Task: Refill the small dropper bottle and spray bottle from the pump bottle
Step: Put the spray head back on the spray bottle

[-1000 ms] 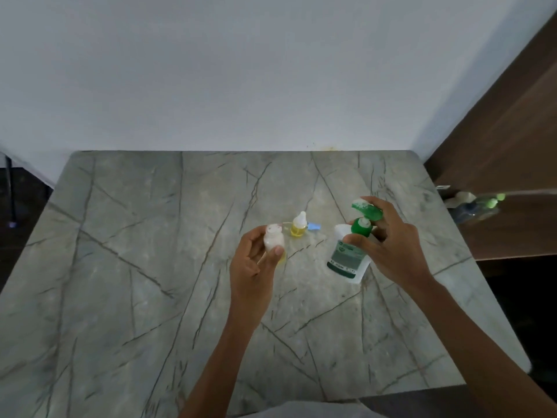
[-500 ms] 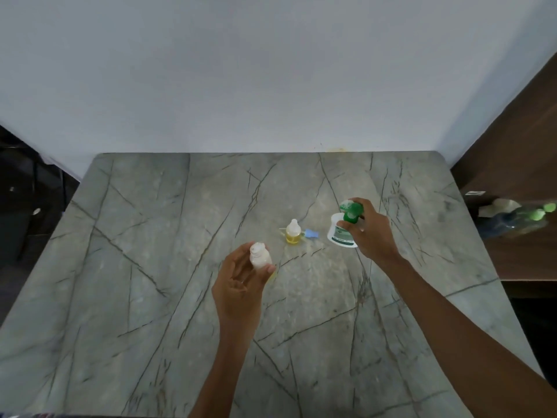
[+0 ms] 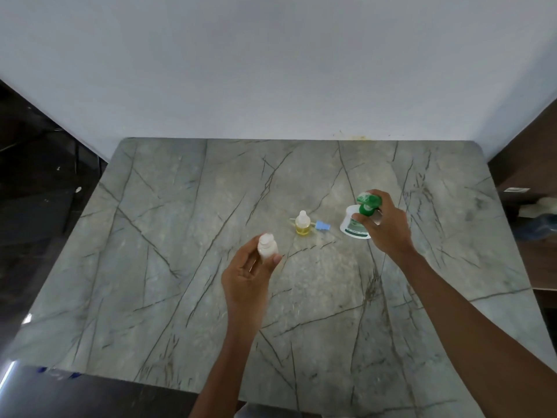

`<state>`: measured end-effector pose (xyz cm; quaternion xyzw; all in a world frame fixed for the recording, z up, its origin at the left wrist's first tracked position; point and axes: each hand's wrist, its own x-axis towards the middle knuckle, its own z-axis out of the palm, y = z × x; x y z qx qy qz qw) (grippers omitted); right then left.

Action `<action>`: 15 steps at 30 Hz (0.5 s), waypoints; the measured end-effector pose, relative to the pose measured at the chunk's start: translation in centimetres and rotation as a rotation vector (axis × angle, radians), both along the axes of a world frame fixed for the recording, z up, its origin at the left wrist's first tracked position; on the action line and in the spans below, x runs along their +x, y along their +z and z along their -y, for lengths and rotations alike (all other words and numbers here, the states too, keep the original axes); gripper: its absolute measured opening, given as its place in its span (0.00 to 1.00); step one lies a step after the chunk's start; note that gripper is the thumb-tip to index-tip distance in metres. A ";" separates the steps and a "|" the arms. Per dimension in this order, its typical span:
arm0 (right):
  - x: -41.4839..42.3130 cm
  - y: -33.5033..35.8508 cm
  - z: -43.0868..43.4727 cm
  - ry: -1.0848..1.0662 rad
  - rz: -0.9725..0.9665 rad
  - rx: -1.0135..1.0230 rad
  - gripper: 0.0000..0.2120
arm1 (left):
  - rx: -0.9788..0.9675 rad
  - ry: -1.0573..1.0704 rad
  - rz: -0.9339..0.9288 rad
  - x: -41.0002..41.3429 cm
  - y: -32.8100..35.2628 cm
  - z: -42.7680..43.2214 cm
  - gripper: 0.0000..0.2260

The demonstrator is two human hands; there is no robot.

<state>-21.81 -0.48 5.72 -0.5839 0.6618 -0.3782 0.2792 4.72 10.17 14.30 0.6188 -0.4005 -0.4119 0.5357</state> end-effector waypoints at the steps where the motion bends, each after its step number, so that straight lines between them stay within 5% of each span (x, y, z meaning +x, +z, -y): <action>1: -0.1 0.0 0.1 -0.001 0.001 0.007 0.27 | 0.007 0.007 -0.003 0.1 -0.1 0.1 0.22; 10: -0.9 0.5 -1.4 -0.120 0.045 0.006 0.41 | 0.014 0.004 0.047 1.2 -0.5 0.1 0.20; 15: 2.7 3.0 -5.2 -0.226 -0.238 -0.280 0.20 | 0.013 -0.024 0.094 2.5 -1.4 0.0 0.19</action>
